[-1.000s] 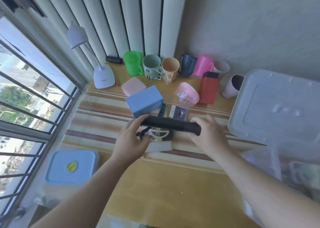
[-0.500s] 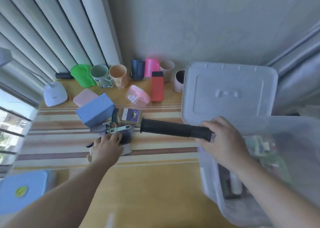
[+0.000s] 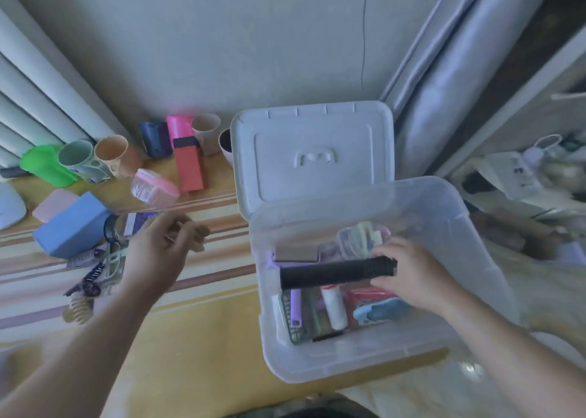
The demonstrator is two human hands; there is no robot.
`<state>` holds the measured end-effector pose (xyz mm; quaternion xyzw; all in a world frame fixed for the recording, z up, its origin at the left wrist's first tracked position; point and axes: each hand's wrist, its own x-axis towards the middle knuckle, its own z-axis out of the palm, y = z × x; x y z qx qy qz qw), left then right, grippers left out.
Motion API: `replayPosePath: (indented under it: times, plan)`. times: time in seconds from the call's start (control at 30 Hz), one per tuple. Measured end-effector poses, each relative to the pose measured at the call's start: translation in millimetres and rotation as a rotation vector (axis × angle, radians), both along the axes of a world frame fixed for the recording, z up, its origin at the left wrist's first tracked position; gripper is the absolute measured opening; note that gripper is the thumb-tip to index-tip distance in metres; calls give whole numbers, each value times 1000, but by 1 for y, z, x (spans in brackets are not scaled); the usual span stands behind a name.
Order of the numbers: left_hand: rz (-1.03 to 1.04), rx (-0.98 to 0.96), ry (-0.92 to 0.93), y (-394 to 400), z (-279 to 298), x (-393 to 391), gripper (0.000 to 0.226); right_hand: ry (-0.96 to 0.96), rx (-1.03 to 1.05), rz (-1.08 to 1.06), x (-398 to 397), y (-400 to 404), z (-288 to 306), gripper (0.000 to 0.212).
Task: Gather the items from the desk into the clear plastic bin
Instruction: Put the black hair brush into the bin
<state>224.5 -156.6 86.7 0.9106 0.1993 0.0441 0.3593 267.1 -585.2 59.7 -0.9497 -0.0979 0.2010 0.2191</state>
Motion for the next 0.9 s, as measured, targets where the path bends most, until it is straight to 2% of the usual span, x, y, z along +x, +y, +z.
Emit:
replayPosePath:
  times: [0.07,0.13,0.23,0.33,0.43,0.5,0.57,0.67,0.7,0.8,0.83,0.9]
  plan:
    - [-2,-129,-101,-52,23,5,14,120,-83,64,-6,-17,-11,30]
    - [-84,-256,-104,-101,34,8,15,220,-165,160,-14,-20,-24,24]
    - [-310,-300,76,-161,21,9,13,308,-183,257,-23,-13,-41,19]
    - [-349,-287,279,-197,-16,3,16,395,-181,319,-16,-12,-51,22]
    - [-272,-348,464,-208,-46,-4,29,457,-153,334,-10,-19,-41,31]
    - [-236,-381,560,-211,-59,-8,40,399,-122,311,-10,-26,-30,44]
    - [-213,-427,623,-215,-66,-10,48,302,-9,252,-13,-27,-22,63]
    - [-243,-404,634,-223,-71,-10,56,308,216,183,-17,-15,-11,83]
    - [-264,-409,628,-226,-70,-10,58,307,252,172,-19,-9,-11,77]
    - [-287,-508,610,-229,-69,-13,66,206,273,130,-19,6,-15,18]
    - [-278,-534,601,-229,-70,-15,63,186,274,110,-17,8,-16,12]
    - [-267,-503,563,-225,-67,-18,46,138,258,111,-8,4,-20,17]
